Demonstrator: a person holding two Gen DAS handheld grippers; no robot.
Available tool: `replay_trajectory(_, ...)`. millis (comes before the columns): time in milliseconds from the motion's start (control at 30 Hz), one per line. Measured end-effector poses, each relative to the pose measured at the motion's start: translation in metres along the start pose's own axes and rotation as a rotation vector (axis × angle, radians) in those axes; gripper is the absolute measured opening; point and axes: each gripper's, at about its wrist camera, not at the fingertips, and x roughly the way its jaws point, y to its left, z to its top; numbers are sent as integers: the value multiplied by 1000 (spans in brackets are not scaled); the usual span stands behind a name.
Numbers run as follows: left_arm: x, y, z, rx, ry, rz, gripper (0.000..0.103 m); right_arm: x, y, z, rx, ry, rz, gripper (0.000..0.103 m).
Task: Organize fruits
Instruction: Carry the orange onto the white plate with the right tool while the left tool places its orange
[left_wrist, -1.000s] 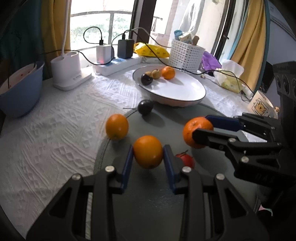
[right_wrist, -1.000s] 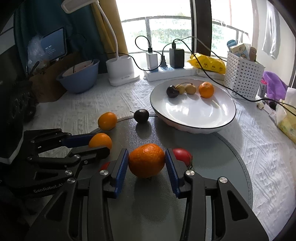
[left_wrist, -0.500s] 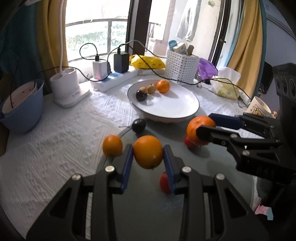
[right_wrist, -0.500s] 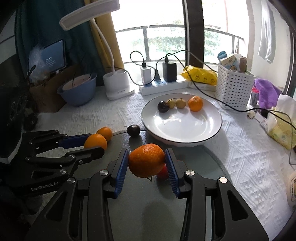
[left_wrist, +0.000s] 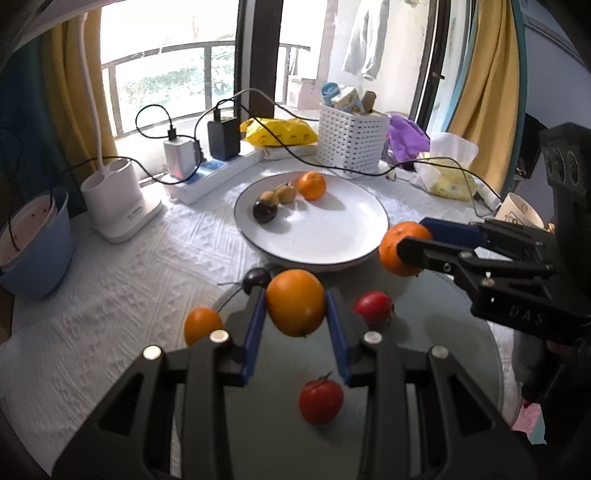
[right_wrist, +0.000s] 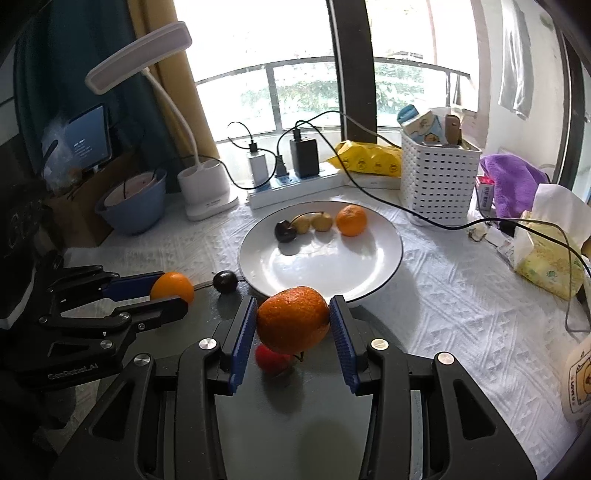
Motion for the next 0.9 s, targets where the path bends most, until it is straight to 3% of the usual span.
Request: replay_trajectory(900, 56, 10, 36, -2, 39, -1, 34, 42, -42, 23, 38, 22, -13, 43)
